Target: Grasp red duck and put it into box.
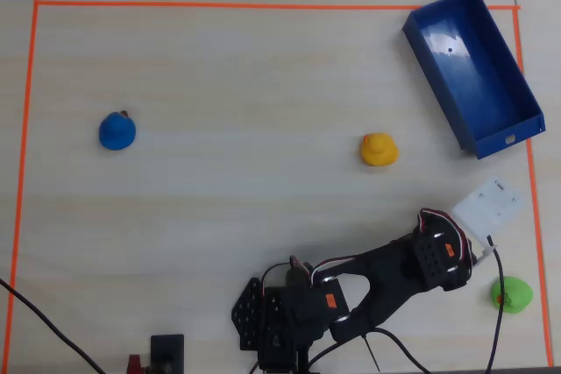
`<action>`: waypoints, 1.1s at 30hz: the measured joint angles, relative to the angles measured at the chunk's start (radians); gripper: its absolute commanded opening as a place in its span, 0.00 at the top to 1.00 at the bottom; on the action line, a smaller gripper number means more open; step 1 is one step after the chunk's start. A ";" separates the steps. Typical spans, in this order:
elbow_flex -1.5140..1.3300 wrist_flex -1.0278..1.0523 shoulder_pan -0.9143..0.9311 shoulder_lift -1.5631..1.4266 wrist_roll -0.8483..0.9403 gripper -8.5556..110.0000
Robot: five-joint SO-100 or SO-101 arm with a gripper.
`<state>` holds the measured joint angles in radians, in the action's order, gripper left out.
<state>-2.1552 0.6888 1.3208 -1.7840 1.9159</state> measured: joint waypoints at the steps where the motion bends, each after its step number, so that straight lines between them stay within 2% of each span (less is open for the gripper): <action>1: 0.008 -0.003 0.000 0.015 0.000 0.70; 17: 0.123 -0.006 0.049 0.129 0.021 0.69; 33: 0.129 0.124 0.086 0.074 0.044 0.69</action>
<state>-2.0264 0.8130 1.4067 -1.7104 1.9604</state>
